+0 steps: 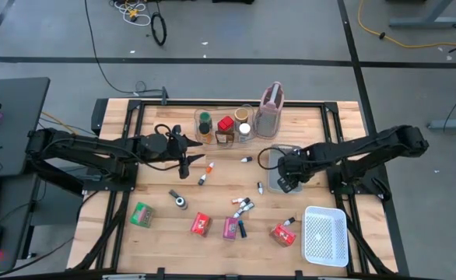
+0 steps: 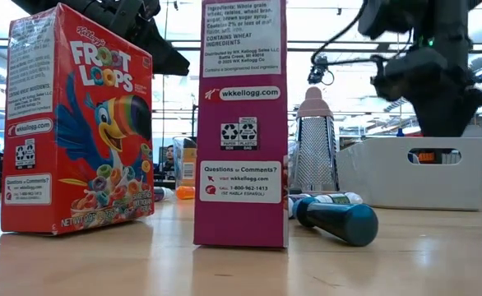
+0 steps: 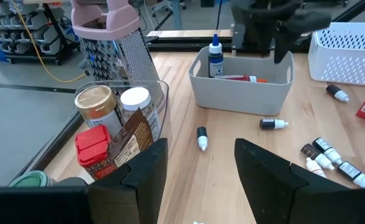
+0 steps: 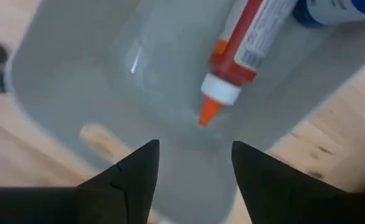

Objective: Pick & Place Kitchen Items
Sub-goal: Put the large orange food coloring bottle into the gray bin

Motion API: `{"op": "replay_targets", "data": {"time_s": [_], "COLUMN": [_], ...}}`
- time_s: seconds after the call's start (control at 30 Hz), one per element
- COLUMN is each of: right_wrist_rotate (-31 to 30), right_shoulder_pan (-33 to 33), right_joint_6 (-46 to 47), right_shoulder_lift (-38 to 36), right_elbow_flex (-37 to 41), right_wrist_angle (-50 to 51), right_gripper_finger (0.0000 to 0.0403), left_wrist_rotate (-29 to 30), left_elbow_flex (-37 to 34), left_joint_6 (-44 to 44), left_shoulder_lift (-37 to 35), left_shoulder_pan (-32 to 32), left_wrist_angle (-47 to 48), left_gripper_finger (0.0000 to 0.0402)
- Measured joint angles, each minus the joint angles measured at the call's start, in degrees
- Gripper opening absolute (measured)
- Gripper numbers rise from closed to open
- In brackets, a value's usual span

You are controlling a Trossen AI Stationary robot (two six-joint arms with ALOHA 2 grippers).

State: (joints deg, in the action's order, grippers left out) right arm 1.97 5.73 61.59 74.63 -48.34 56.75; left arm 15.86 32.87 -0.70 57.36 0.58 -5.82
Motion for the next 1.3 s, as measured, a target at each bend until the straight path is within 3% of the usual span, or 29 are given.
{"op": "replay_targets", "data": {"time_s": [0.43, 0.87, 1.2, 1.3], "right_wrist_rotate": [0.77, 2.18, 1.93, 1.93], "right_shoulder_pan": [-5.74, -7.43, -7.57, -7.57], "right_joint_6": [-2.87, -8.42, -11.14, -12.89], "right_shoulder_lift": [0.64, 11.52, 12.37, 12.20], "right_elbow_flex": [6.37, 7.45, 5.40, 2.71], "right_wrist_angle": [-10.21, -12.00, -9.23, -7.74], "right_gripper_finger": [0.0210, 0.0208, 0.0132, 0.0125], "left_wrist_rotate": [0.00, 0.00, 0.00, 0.00], "left_elbow_flex": [-0.01, -0.01, -0.01, -0.01], "left_joint_6": [-0.15, -0.19, -0.19, -0.17], "left_shoulder_lift": [0.00, 0.00, 0.00, 0.00], "left_shoulder_pan": [-0.01, 0.00, 0.00, 0.00], "left_wrist_angle": [-0.26, -0.95, -1.07, -1.05], "left_gripper_finger": [0.0194, 0.0194, 0.0194, 0.0194]}}
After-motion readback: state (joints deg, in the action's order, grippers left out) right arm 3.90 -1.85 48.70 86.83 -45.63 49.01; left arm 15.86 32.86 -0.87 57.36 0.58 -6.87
